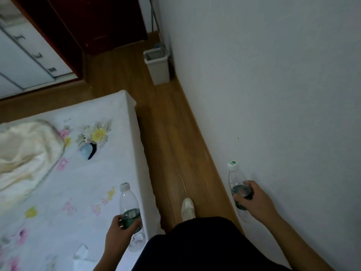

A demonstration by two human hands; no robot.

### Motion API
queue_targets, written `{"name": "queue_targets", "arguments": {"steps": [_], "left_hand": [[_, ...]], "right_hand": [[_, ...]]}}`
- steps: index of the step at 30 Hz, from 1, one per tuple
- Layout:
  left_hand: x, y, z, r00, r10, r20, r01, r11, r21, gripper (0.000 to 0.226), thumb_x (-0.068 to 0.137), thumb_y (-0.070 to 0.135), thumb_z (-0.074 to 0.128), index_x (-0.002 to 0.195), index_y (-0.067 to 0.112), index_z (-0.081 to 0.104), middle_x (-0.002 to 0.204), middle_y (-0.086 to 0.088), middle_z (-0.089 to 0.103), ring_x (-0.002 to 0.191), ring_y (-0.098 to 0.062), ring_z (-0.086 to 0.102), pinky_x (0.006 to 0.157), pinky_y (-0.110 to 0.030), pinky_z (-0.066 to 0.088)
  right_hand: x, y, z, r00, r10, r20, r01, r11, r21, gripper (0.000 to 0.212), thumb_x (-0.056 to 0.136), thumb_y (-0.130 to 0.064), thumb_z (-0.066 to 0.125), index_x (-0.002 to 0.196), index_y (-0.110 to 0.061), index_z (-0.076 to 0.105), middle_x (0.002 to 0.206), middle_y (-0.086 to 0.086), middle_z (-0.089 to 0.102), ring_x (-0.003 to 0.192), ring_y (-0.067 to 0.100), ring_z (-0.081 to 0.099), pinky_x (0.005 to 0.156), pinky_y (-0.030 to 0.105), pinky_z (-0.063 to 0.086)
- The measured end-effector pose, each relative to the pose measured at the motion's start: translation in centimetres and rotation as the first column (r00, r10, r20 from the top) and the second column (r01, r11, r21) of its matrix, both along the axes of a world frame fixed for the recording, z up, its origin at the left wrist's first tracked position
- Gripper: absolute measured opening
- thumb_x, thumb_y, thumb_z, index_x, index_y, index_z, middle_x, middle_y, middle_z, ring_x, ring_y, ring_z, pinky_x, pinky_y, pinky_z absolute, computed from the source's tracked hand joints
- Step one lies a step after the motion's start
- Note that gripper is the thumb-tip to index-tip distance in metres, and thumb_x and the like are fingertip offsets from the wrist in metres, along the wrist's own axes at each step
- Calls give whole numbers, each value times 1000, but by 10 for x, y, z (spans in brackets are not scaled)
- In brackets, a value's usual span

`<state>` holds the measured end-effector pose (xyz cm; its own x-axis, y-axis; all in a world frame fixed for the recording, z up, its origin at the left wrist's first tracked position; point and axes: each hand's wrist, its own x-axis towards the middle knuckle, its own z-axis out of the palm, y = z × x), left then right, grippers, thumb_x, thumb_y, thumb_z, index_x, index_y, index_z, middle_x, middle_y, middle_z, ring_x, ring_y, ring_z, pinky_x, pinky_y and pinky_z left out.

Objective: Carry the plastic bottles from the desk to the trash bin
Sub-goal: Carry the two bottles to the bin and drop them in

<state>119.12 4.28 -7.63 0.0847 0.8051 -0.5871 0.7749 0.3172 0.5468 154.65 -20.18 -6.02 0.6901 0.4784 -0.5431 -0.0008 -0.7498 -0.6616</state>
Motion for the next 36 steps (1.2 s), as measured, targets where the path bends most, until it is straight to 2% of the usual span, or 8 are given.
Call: {"name": "queue_targets", "arguments": {"steps": [5,9,12,17,21,23,29,36], "left_hand": [[74,83,-2,994,-96,55,94,995,39,56,71,38,86,115,15,59,104,-2,71,89,-18,69,69,-30,50],[138,153,7,983,-135,124,124,988,94,57,74,38,85,120,17,58,106,1,69,94,-17,68,75,-30,52],[173,203,5,981,-134,143,120,987,103,59,73,39,85,121,18,59,108,1,69,98,-19,68,83,-36,55],[208,275,0,994,-5,110,-3,997,74,57,74,32,85,122,16,58,108,-3,69,97,-21,66,80,-34,51],[217,320,5,985,166,47,-167,986,19,63,65,38,87,115,15,58,103,-5,71,89,-22,67,76,-37,51],[221,343,8,966,257,36,-257,966,2,72,53,47,82,113,15,58,99,-5,71,86,-22,68,75,-38,51],[231,408,5,885,464,25,-464,886,-6,67,56,48,84,110,17,59,100,-4,72,90,-22,69,79,-40,52],[266,544,-21,854,518,54,-516,855,-51,78,44,53,83,106,11,61,97,-7,72,89,-25,70,81,-42,55]], "right_hand": [[32,45,-18,1000,-24,-11,23,995,-94,63,78,-33,81,132,-16,52,107,0,61,94,19,59,80,31,46],[66,86,-20,998,-62,-27,58,989,-133,60,78,-30,81,130,-15,53,107,2,63,95,21,61,79,31,44],[102,131,-26,997,-59,-41,51,986,-162,57,77,-26,82,126,-12,56,103,4,63,95,23,61,80,32,44],[176,254,-36,999,0,-35,-5,992,-123,58,75,-24,84,124,-10,57,104,5,62,93,23,61,80,31,45],[226,381,-23,984,163,-71,-166,986,-33,49,76,-29,83,114,-23,54,102,1,67,93,21,65,78,32,51],[247,450,-11,962,265,-61,-265,964,19,45,77,-30,82,112,-27,52,97,-6,64,94,20,65,75,31,50],[292,633,13,875,484,-15,-482,872,83,52,73,-47,79,116,-27,57,106,-8,68,97,15,65,85,38,56],[333,776,0,852,524,4,-524,851,42,60,74,-48,78,125,-28,53,111,-9,64,101,15,62,87,35,54]]}}
